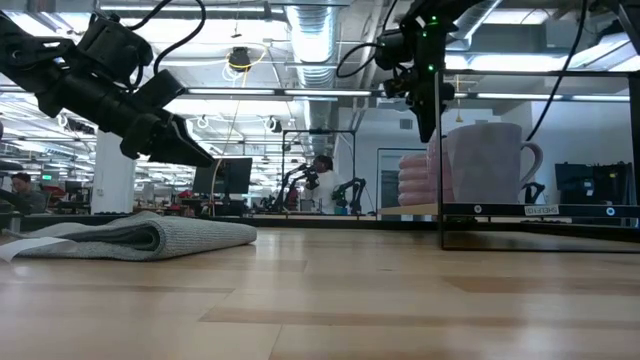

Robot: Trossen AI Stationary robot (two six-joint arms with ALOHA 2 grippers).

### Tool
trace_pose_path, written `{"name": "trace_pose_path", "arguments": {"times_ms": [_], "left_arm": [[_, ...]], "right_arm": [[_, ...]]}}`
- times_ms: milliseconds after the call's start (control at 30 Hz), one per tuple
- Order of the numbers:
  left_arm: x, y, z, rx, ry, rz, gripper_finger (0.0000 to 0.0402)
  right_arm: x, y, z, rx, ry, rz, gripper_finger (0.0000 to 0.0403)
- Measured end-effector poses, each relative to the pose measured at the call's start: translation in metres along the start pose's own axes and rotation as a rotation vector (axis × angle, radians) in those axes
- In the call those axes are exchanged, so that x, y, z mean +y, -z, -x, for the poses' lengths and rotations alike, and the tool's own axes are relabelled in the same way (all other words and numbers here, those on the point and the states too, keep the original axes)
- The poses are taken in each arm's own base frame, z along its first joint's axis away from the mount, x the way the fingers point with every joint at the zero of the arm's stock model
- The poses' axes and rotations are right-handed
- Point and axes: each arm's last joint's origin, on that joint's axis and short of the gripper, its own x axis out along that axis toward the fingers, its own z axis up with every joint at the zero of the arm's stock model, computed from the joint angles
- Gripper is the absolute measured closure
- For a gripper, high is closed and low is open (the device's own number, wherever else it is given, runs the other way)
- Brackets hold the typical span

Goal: Stack small to large cups/mugs on shelf
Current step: Put the purple mug on the shelf

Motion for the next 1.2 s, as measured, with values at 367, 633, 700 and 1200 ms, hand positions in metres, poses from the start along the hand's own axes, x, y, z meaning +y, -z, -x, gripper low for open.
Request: {"name": "trace_pose_path", "arguments": {"times_ms": [367, 633, 700, 1200], "left_arm": [[0.000, 0.001, 0.000, 0.006, 0.001, -0.050, 0.0212], [0.000, 0.001, 0.000, 0.008, 0.001, -0.050, 0.0212], [-0.001, 0.002, 0.000, 0.018, 0.005, -0.051, 0.0212], [-0.001, 0.003, 0.000, 0.029, 0.008, -0.050, 0.0212]], "right_arm": [[0.000, -0.001, 0.000, -0.001, 0.007, -0.004, 0.0285], [0.000, -0.003, -0.005, -0.019, 0.021, -0.018, 0.0285], [0.001, -0.004, -0.009, -0.015, 0.016, -0.013, 0.0285], [0.003, 0.001, -0.026, 0.018, -0.001, -0.041, 0.0285]]}}
